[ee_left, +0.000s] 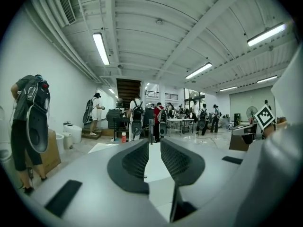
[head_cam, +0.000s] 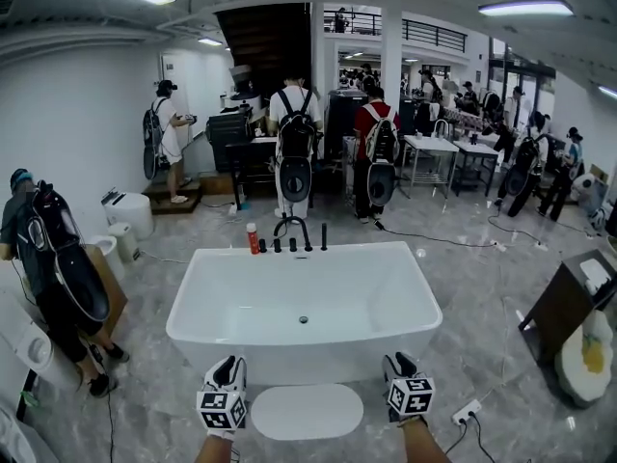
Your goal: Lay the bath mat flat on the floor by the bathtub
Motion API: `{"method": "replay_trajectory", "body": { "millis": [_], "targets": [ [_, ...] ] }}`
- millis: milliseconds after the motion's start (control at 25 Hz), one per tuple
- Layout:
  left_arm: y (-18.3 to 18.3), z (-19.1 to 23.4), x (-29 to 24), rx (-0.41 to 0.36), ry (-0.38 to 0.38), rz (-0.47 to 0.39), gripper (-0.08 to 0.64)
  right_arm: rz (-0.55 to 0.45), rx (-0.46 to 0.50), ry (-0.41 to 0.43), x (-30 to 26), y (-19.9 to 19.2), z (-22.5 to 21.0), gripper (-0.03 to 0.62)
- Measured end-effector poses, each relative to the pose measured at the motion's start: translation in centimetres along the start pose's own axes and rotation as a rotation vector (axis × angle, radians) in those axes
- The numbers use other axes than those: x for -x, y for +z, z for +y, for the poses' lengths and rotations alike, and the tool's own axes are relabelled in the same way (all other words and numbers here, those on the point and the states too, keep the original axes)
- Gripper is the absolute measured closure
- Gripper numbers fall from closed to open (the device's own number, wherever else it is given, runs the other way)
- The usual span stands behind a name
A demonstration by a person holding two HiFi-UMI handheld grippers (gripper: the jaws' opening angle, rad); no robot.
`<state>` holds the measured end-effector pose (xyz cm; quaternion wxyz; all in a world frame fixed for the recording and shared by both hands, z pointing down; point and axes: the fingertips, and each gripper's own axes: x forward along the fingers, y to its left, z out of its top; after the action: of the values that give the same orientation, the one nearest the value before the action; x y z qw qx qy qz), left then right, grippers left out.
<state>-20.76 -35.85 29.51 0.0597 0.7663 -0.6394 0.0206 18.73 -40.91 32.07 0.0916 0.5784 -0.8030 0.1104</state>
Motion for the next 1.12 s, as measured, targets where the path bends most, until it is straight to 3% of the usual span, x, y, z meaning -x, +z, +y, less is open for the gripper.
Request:
{"method": "replay_trajectory", "body": {
  "millis": [440, 680, 920, 1120],
  "targets": [
    [1.7, -1.4, 9.8, 0.020, -0.070, -0.080, 0.469, -0.036, 0.018, 0.001, 9.4, -0.9, 6.2, 0.453],
    [0.7, -2.7, 14.9, 0.001, -0.115, -0.063, 0.469, -0.070, 0.045, 0.007, 14.5, -0.9, 10.0, 0.453],
    [0.2, -3.9, 20.0, 0.048, -0.152, -0.083, 0.469, -0.087, 0.107, 0.014, 20.6, -1.9, 14.5, 0.453],
    [0.3, -4.6, 23.8, 0.025, -0.161, -0.107, 0.471, -0.110, 0.109, 0.029, 24.2, -1.9, 16.7, 0.453]
  ]
}}
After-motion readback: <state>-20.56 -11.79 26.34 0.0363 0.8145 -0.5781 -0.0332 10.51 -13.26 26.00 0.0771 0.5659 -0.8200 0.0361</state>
